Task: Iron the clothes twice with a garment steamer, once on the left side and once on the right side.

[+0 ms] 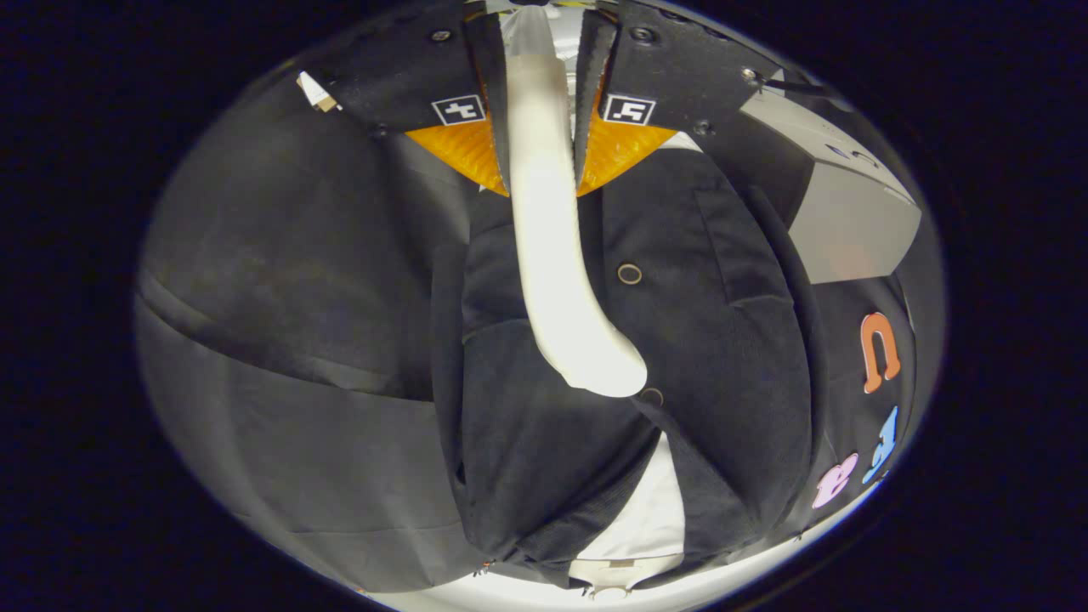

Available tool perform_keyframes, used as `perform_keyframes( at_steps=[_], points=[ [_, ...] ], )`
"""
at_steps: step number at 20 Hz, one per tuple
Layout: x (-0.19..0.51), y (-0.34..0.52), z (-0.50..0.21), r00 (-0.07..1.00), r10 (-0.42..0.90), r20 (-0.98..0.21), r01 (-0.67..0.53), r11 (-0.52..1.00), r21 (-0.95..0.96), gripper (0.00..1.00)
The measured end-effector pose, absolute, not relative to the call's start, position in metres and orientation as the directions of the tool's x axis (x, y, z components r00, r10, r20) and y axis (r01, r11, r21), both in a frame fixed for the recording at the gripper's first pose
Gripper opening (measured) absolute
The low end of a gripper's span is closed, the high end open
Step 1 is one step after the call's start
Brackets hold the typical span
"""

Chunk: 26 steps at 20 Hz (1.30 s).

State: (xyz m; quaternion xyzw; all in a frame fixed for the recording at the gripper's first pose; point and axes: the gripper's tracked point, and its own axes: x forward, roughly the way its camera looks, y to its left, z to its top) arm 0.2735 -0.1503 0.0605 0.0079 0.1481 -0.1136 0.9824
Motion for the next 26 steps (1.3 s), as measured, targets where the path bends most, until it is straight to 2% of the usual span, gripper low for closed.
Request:
perform_keyframes(
  at_steps=[15, 26],
  points=[
    [0.272, -0.149, -0.018, 0.883, -0.213, -0.417, 0.226, 0.974, -0.020, 0.37],
    [0.278, -0.156, -0.047, 0.857, -0.194, -0.477, 0.220, 0.975, -0.001, 0.37]
  ],
)
